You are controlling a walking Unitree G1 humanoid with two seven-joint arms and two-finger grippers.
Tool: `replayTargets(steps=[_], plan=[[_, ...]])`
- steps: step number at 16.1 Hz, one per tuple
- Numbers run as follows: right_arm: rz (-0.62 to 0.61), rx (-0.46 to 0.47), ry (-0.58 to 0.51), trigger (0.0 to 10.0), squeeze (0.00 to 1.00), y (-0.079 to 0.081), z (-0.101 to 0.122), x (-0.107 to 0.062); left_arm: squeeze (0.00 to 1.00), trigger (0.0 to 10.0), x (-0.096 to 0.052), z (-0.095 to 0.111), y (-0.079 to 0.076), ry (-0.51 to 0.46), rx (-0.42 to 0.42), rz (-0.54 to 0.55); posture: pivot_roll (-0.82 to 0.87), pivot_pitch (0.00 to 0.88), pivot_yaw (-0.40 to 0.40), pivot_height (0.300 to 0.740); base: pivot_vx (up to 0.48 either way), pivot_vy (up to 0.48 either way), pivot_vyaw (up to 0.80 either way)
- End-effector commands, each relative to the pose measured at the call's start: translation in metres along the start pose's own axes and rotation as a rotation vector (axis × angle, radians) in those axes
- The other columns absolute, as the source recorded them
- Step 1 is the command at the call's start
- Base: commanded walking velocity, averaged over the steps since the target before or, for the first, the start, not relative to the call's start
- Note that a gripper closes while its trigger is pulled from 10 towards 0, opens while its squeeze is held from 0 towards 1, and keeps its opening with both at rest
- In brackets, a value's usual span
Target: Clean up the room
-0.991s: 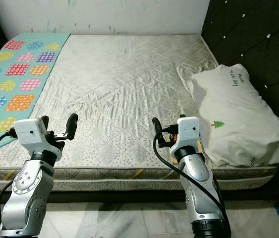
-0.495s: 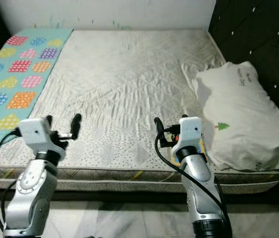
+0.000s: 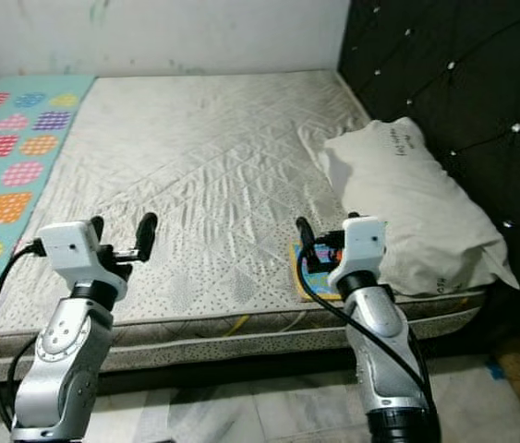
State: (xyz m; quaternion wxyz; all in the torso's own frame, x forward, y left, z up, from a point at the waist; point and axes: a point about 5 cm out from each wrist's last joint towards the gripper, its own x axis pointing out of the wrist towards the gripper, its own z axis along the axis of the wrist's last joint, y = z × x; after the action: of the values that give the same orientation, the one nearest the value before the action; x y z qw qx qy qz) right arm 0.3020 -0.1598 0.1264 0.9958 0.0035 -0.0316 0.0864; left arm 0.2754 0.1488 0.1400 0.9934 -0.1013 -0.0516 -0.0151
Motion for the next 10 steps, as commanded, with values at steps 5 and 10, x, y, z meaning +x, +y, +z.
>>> replayTargets(steps=[5,10], plan=[[0.028,0.001,-0.003,10.0,0.0,0.0065,0.0005,0.0022,0.0,10.0,-0.0008,0.0005,0.0074,0.003,0.002,0.041,-0.16,0.066,0.012,0.74,0.0,0.48,0.0],[0.041,-0.008,-0.002,10.0,0.0,0.0094,-0.0001,0.002,0.0,10.0,-0.003,0.0043,0.0079,-0.027,-0.012,0.031,-0.16,0.069,0.011,0.74,0.0,0.184,0.0]])
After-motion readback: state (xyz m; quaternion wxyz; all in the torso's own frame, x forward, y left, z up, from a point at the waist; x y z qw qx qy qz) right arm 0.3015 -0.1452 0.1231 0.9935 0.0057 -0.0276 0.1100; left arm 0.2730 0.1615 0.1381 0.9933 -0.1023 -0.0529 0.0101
